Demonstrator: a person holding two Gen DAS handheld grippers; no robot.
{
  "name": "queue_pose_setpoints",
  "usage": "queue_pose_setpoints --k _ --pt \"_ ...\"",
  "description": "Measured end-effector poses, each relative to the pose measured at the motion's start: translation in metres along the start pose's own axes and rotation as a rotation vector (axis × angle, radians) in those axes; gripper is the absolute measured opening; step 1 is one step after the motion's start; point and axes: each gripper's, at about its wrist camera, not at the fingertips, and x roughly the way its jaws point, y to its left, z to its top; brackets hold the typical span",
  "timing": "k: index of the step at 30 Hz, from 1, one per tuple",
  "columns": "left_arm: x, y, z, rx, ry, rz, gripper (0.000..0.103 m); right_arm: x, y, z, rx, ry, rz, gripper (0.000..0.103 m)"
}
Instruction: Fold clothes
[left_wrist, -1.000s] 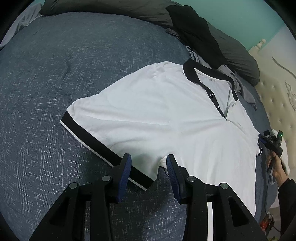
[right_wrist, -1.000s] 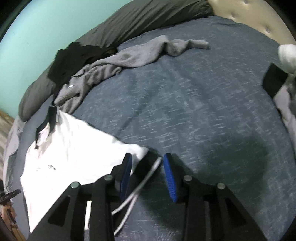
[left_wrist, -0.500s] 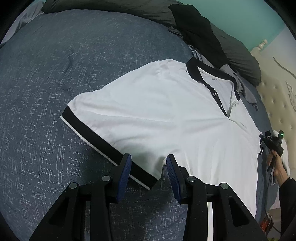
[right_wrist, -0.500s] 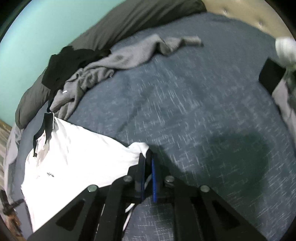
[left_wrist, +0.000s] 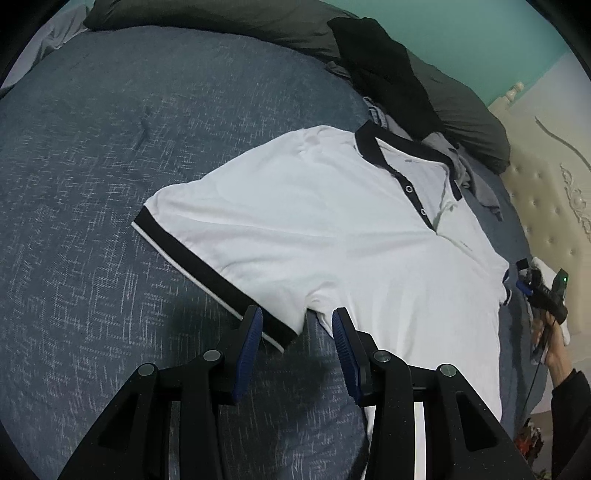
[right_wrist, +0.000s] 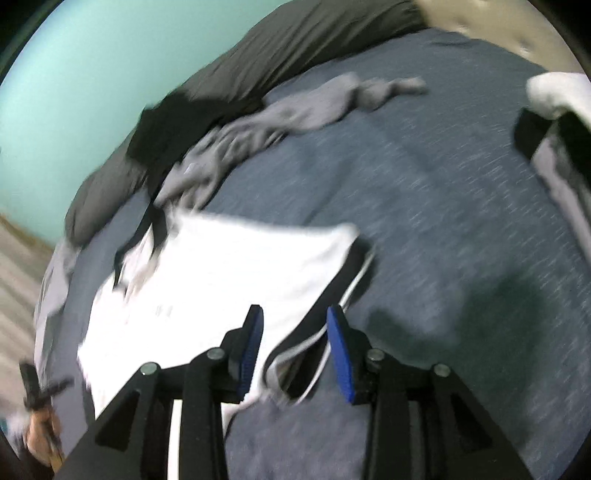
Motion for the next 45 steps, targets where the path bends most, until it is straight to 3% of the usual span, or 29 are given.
queue_pose_setpoints --k 5,9,12,21,33,41,45 --pt "-0.015 -0.005 -0.010 0.011 0.001 -0.004 0.043 0.015 0.009 -0.021 0.006 0.056 0.006 0.036" --pt "-0.024 -0.007 -0.017 0.027 0.006 0.007 0.043 0.022 0.008 -0.029 0.022 0.058 0.015 0.010" --pt "-0.026 -0.005 -0.020 0.029 0.013 0.016 0.043 0.018 0.001 -0.035 0.034 0.047 0.024 0.002" --pt "-0.020 0.000 -0.022 0.011 0.021 0.015 0.043 0.010 -0.010 -0.047 0.050 0.020 0.065 0.001" --pt "-0.016 -0.001 -0.025 0.011 0.031 0.005 0.043 0.024 -0.014 -0.052 0.100 0.100 0.024 0.003" --pt "-0.018 0.003 -0.023 0.000 0.022 0.003 0.043 -0.002 0.003 -0.033 0.088 0.001 0.021 0.008" --pt "-0.016 0.003 -0.024 -0.004 0.024 0.003 0.043 0.005 0.019 -0.025 0.046 -0.010 0.019 0.008"
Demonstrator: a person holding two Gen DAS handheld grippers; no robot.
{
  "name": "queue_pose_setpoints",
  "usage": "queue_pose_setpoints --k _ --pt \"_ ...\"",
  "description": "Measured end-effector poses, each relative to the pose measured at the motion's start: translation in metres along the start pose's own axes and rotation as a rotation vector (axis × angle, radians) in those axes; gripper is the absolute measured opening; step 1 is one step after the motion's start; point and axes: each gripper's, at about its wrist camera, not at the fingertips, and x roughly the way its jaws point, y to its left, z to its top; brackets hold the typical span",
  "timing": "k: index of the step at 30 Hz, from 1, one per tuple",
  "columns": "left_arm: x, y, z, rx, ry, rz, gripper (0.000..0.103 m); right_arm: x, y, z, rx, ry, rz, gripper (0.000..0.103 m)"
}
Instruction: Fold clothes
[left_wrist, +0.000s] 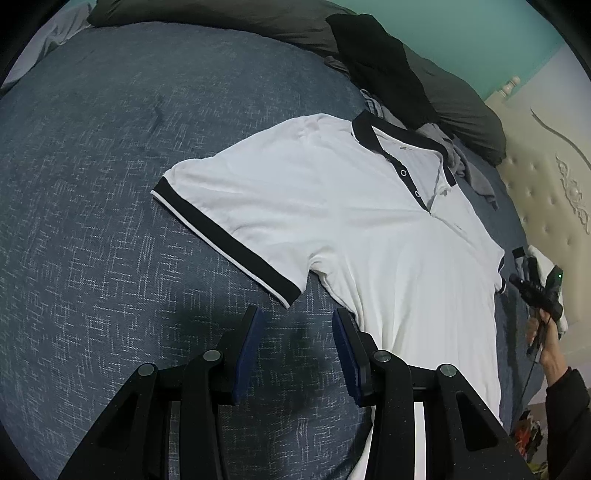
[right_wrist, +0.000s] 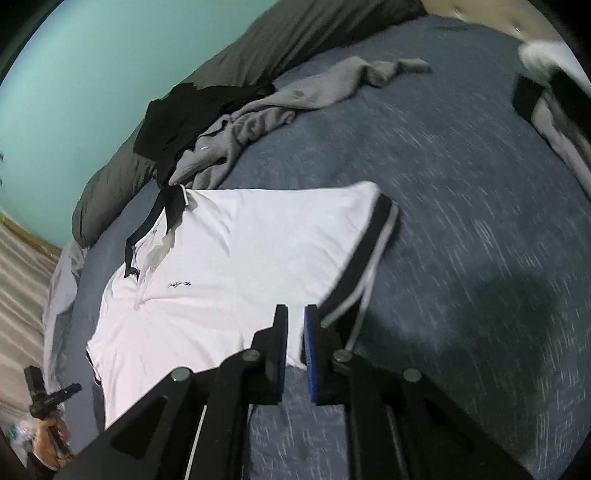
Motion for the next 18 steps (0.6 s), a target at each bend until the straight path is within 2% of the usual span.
queue_pose_setpoints --k 3,7,9,13,18 --pt "0.003 -0.002 -0.002 0.004 0.006 -0.004 0.043 0.018 0.004 -0.002 -0.027 0.045 -0.018 0.008" --pt "0.005 -0.004 -0.004 0.009 0.012 -0.009 0.043 0.032 -0.016 -0.012 0.022 0.088 -0.064 0.008" --pt "0.006 -0.005 -0.006 0.010 0.017 -0.009 0.043 0.032 -0.025 -0.017 0.051 0.089 -0.054 0.008" --pt "0.004 -0.006 -0.012 0.008 0.027 -0.010 0.043 0.021 -0.026 -0.017 0.058 0.087 -0.075 0.006" --pt "-0.007 -0.015 -0.025 0.017 0.045 -0.016 0.043 -0.008 -0.006 -0.021 0.011 0.103 -0.039 0.009"
